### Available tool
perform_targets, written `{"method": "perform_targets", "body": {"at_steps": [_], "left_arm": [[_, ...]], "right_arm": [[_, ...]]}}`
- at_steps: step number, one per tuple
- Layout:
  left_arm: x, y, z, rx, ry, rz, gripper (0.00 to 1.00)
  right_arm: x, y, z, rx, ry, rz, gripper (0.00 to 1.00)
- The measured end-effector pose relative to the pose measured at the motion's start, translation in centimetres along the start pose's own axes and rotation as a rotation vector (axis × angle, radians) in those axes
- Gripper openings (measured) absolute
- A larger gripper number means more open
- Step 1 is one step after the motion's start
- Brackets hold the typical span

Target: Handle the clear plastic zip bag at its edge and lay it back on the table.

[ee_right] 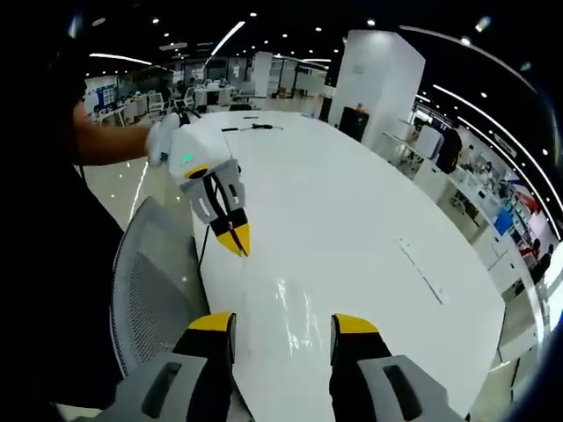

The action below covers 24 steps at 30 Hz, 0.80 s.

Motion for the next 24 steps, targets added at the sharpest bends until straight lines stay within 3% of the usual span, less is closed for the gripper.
{"method": "perform_targets", "body": {"at_steps": [14, 24], "left_arm": [[0.2, -0.6, 0.1, -0.013, -0.013, -0.003, 0.0], [0.6, -1.1, -0.2, -0.011, -0.014, -0.004, 0.0]], "right_arm": [[1.0, -2.4, -0.4, -0.135, -0.037, -0.038, 0.41], [0.4, -2.9, 1.7, -0.205, -0.086, -0.08, 0.4]]}}
Point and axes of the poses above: the point that each gripper's makers call its tool centre point, and the gripper's own axes: z roughly forward along the fingers, x roughly to its right, y roughly out of its underside, the point moved 10 cm from there along -z, roughly backward along the fingers, and after that the axes turned 7 degrees about y, right-handed, at the moved point
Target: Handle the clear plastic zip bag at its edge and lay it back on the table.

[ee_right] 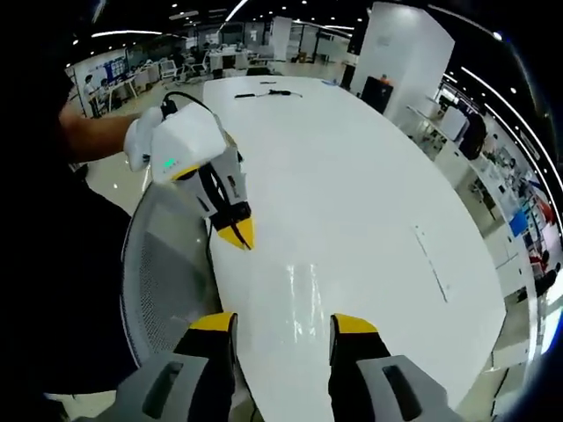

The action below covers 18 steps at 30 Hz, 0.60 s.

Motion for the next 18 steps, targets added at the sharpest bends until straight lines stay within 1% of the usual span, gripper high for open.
{"method": "perform_targets", "body": {"at_steps": [6, 10, 13, 18], "left_arm": [[-0.1, -0.2, -0.1, 0.002, -0.004, 0.004, 0.0], [-0.1, -0.3, -0.1, -0.001, -0.003, 0.007, 0.0], [-0.1, -0.3, -0.1, 0.0, -0.001, 0.005, 0.0], [0.0, -0.3, -0.1, -0.002, 0.003, 0.001, 0.0]], "right_arm": [[-0.1, 0.1, 1.2, -0.025, -0.014, -0.022, 0.4], [-0.2, 0.1, 1.6, -0.033, -0.004, -0.04, 0.39], [-0.3, 0.1, 1.9, -0.029, -0.007, -0.04, 0.39], [-0.7, 0.3, 2.6, -0.045, -0.017, -0.044, 0.39]]}}
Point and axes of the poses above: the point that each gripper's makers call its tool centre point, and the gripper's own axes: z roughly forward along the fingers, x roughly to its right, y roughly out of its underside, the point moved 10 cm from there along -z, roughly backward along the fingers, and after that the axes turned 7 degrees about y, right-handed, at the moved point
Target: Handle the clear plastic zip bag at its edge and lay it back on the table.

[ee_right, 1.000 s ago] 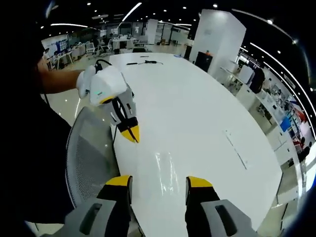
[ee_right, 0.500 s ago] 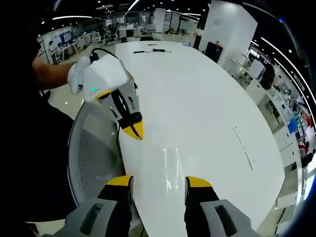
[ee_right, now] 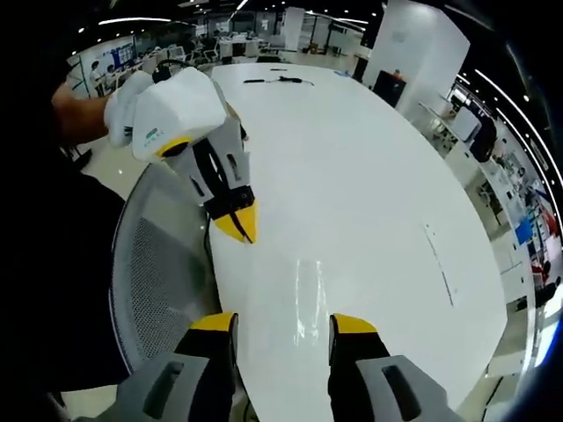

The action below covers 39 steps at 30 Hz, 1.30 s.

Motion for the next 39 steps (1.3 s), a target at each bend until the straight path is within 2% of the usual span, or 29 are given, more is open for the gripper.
{"method": "perform_targets", "body": {"at_steps": [6, 26, 39], "left_arm": [[0.0, 0.0, 0.2, -0.001, 0.006, -0.004, 0.0], [-0.2, -0.2, 0.6, 0.017, 0.024, -0.008, 0.0], [-0.3, -0.5, 0.7, 0.039, 0.025, -0.025, 0.0]], "right_arm": [[-0.3, 0.6, 0.9, -0.017, -0.002, -0.023, 0.39], [-0.4, 2.3, 3.9, -0.07, -0.027, -0.021, 0.37], [-0.5, 2.7, 5.8, -0.08, -0.043, -0.012, 0.36]]}}
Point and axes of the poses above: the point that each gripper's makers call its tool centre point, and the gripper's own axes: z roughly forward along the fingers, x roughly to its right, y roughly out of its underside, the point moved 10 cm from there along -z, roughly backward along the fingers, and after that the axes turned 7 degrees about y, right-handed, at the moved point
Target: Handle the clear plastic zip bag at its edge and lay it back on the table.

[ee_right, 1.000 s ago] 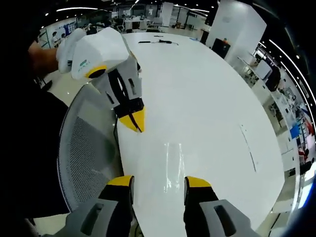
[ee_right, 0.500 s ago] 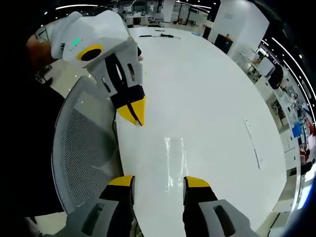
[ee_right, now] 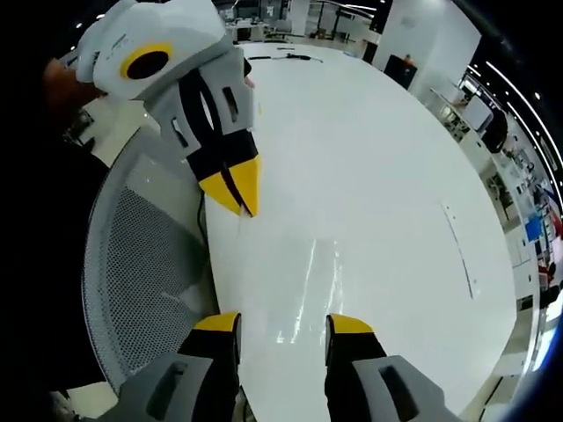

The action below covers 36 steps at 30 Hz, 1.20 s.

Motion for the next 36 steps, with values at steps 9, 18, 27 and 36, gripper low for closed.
{"method": "perform_targets", "body": {"at_steps": [9, 18, 27, 36], "left_arm": [[0.0, -0.3, 0.0, 0.019, -0.007, -0.015, 0.0], [0.1, -0.7, -0.1, 0.04, -0.005, -0.028, 0.0], [0.1, -1.2, -0.2, 0.064, -0.004, -0.029, 0.0], [0.2, -0.8, -0.1, 0.04, -0.003, -0.016, 0.0]], "right_arm": [[-0.7, -0.1, 1.3, 0.013, -0.007, 0.014, 0.34], [-1.3, -0.9, 2.4, 0.051, 0.002, 0.028, 0.28], [-1.7, -1.2, 3.2, 0.085, 0.007, 0.014, 0.2], [-1.9, -1.0, 3.5, 0.102, 0.006, 0.001, 0.0]]}}
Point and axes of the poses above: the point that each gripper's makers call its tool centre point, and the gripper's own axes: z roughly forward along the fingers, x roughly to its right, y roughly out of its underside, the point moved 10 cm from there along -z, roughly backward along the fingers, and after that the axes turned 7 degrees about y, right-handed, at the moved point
